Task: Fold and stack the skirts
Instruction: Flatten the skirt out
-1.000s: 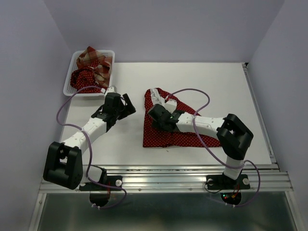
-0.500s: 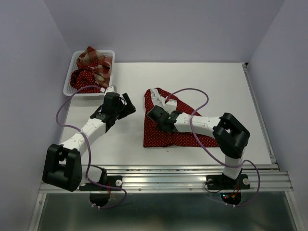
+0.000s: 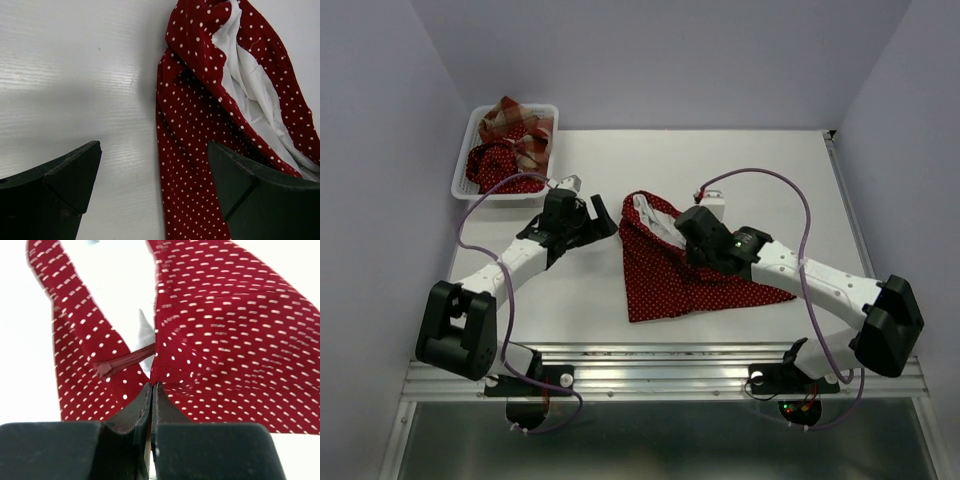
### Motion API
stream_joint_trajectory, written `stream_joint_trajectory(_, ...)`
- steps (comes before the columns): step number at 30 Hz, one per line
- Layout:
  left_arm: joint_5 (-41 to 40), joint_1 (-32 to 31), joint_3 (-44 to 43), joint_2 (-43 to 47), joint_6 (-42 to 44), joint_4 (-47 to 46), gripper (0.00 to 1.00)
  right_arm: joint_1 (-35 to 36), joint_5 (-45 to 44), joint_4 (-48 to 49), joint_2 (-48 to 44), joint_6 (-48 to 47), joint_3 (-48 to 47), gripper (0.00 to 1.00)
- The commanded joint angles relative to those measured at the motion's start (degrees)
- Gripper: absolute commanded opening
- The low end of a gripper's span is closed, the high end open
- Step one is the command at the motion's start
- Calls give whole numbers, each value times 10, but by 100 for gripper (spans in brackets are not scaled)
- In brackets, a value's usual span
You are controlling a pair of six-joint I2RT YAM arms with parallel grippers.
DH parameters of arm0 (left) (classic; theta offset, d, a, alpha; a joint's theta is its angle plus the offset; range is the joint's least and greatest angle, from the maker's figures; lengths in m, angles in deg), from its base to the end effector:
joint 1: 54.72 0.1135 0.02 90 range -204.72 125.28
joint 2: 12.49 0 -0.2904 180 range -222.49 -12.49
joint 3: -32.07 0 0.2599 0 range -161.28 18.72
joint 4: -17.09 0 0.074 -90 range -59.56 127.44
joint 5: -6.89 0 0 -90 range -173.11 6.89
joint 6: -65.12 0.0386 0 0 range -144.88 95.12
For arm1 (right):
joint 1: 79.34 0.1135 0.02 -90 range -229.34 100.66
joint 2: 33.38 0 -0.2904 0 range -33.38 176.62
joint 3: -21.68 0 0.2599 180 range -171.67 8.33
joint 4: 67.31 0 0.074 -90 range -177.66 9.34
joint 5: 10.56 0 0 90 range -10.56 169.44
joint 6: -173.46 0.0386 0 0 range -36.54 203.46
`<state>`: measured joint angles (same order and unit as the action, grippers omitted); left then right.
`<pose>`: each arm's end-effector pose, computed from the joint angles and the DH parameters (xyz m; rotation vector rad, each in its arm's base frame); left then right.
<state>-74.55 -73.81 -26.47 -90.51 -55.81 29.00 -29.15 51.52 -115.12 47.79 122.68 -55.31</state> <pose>0.2821 -0.1037 0.2525 -0.1341 2.1826 -0.6666 0.2067 0.2198 0.2963 -0.0242 2.3459 0.1534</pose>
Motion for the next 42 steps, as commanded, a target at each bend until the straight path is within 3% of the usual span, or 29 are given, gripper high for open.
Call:
stream_joint_trajectory(1,23,-9,-27,-13,20,-26,99,-26,1,-93,-47,-42,25,1)
stream_joint_trajectory(5,65,-18,-35,-40,28,-33,99,-59,51,-103,-63,-66,64,1)
stream_joint_trajectory(12,69,-20,1,-33,11,-53,99,-135,49,-125,-56,-42,103,1)
stream_joint_trajectory(18,98,-35,-14,-23,15,-67,99,-135,72,-99,-57,-63,90,1)
stream_joint_trajectory(27,41,-89,-78,-69,48,-31,99,-135,77,-93,-61,-65,91,1)
stream_joint_trajectory(34,-39,-88,-142,-119,50,3,99,-135,77,-92,-71,-64,90,1)
stream_joint_trajectory(42,-12,-88,-210,-194,80,7,98,-135,83,-92,-70,-64,89,1)
